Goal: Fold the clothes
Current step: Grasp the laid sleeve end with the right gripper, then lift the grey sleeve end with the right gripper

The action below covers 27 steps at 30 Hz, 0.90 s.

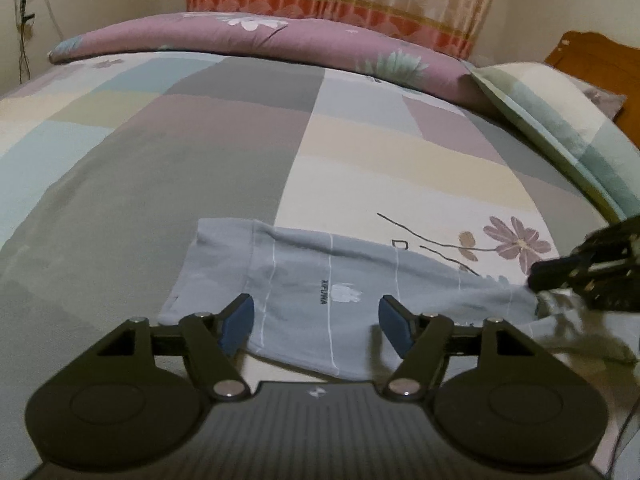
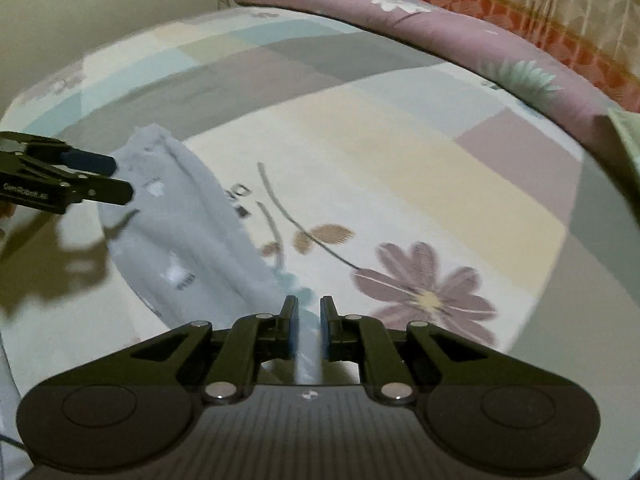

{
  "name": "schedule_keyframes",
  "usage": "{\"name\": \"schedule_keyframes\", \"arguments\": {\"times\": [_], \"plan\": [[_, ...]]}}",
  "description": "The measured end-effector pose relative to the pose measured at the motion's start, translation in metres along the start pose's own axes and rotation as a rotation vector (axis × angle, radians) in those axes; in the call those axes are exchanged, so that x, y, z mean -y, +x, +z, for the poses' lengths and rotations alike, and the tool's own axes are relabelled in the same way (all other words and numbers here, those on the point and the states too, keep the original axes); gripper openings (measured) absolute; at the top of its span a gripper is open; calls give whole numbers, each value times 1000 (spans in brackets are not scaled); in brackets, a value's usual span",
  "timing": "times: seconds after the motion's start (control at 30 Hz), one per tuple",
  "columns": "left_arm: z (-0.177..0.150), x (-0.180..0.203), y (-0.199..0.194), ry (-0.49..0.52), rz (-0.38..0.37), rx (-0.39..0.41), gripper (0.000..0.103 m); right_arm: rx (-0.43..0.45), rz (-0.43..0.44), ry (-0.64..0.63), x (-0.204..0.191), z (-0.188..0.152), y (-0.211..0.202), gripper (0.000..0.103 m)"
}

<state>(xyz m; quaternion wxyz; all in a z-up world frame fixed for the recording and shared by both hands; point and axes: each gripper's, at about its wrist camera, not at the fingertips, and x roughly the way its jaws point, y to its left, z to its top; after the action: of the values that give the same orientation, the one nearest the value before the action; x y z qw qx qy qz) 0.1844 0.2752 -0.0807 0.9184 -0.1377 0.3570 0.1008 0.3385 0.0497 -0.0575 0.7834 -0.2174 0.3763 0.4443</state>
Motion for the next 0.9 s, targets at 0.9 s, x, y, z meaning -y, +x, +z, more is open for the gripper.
{"name": "schedule_keyframes", "arguments": {"times": [0.9], "plan": [[9,-25,-22,-67,-92,15,74,-68,628,245,59,56,100,53]]}}
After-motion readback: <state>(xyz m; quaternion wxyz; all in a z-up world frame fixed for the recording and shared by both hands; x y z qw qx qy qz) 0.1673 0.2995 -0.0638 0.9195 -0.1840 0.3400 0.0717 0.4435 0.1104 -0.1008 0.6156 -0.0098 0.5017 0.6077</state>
